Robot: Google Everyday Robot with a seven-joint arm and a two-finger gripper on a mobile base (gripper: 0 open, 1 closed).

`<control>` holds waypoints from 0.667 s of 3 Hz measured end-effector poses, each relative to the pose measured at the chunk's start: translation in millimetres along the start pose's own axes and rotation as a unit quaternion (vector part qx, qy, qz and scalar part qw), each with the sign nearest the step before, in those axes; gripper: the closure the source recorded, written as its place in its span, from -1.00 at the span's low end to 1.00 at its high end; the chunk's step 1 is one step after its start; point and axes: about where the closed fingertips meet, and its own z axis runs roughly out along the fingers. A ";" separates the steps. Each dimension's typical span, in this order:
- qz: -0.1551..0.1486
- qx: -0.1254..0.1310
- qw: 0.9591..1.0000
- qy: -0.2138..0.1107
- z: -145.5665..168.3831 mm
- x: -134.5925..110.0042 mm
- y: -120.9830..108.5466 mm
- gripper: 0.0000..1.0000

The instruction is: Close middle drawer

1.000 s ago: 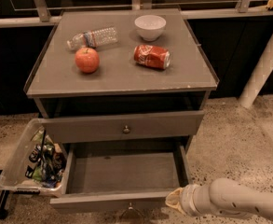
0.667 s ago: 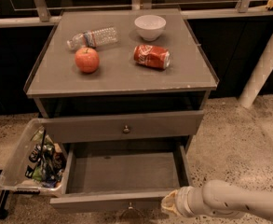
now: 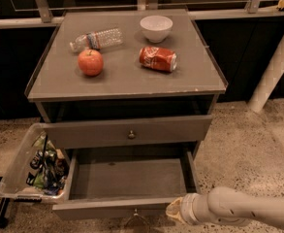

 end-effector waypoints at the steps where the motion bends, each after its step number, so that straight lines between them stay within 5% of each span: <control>1: 0.000 0.000 1.000 0.000 0.0 0.0 0.0 0.18; 2: 0.000 0.000 1.000 0.000 0.0 0.0 0.0 -0.30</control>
Offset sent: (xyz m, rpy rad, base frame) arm 0.0000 0.0000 0.0000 0.0000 0.0000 0.0000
